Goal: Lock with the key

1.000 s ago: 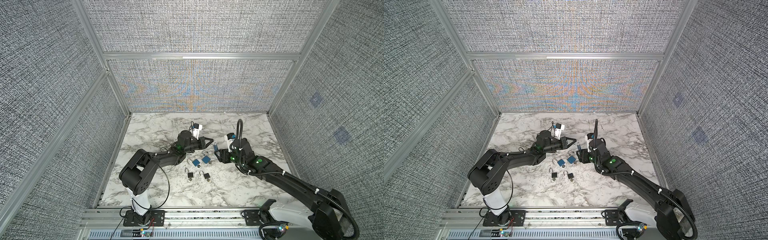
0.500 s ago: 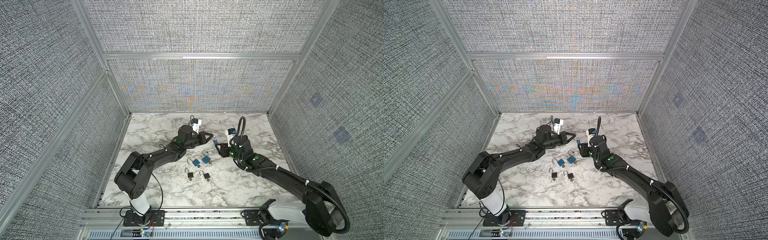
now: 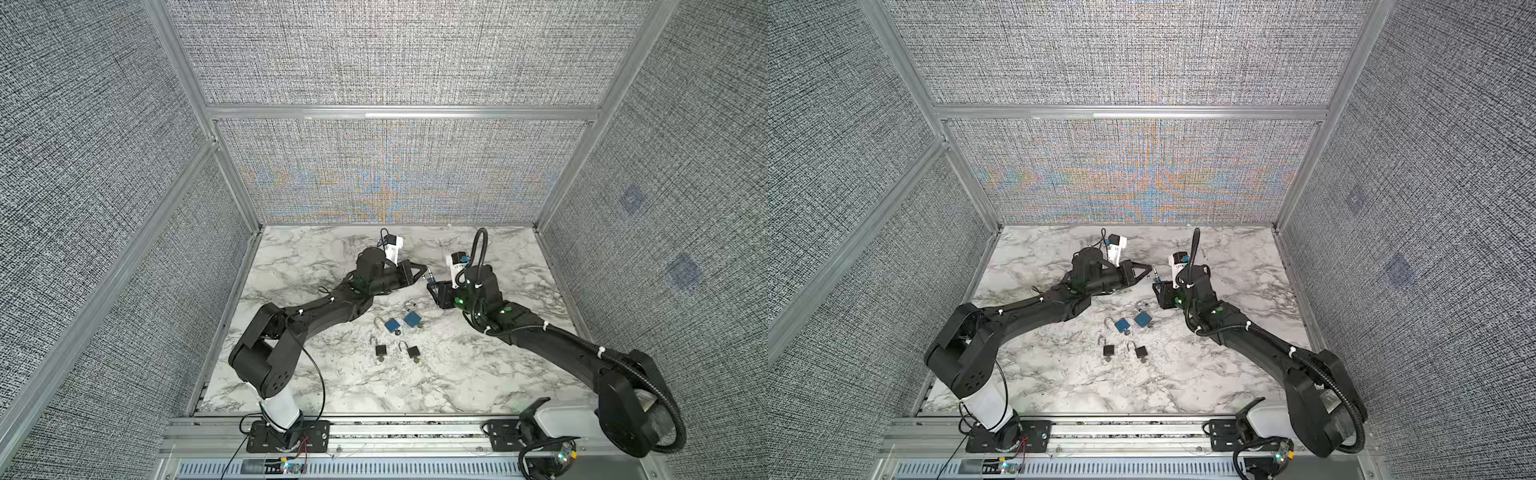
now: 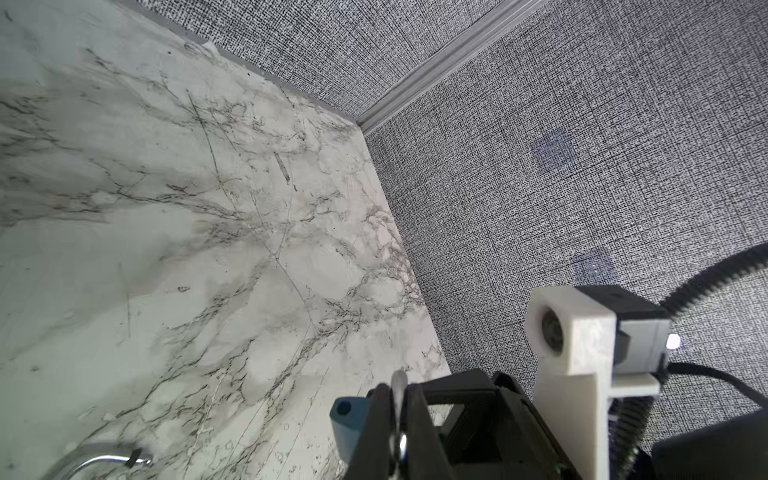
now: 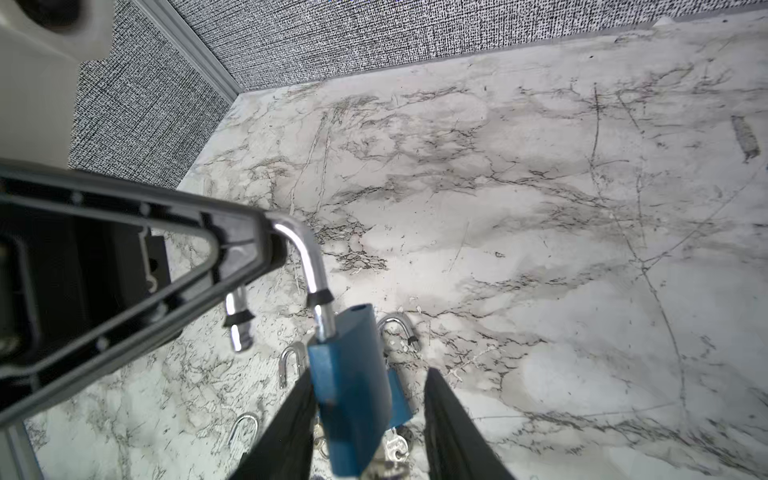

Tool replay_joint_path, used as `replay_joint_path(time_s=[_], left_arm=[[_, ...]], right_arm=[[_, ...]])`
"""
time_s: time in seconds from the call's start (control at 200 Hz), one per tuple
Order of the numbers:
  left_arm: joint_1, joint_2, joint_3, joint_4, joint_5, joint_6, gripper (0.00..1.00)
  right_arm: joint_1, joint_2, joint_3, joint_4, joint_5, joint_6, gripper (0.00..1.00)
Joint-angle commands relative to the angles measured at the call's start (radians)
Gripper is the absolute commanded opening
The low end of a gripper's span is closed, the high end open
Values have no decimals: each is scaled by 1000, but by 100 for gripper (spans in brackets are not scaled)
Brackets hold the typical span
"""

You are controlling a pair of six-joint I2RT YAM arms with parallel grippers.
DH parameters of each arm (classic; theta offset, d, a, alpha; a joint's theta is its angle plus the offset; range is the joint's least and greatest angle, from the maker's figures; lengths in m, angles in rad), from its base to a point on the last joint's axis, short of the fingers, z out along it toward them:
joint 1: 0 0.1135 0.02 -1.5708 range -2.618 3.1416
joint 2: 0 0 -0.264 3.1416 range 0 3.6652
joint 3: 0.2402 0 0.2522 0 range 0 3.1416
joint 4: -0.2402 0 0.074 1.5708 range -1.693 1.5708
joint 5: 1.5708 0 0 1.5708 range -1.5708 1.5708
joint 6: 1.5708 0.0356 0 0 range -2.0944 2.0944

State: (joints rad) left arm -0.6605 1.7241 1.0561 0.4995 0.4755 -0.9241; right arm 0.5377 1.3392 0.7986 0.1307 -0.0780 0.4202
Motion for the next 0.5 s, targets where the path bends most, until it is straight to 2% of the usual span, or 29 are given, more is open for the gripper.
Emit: replay_joint_path(time_s=[0.0, 0.285, 0.495], left_arm=[[1, -11, 0, 49, 12, -16, 0], [1, -15, -1, 46, 12, -16, 0], [1, -16, -2, 48, 14, -16, 0]], right_arm=[[-1, 4, -2, 38, -5, 14, 37], [-6, 3, -5, 49, -5, 18, 24], [-12, -11, -13, 44, -3, 24, 4]])
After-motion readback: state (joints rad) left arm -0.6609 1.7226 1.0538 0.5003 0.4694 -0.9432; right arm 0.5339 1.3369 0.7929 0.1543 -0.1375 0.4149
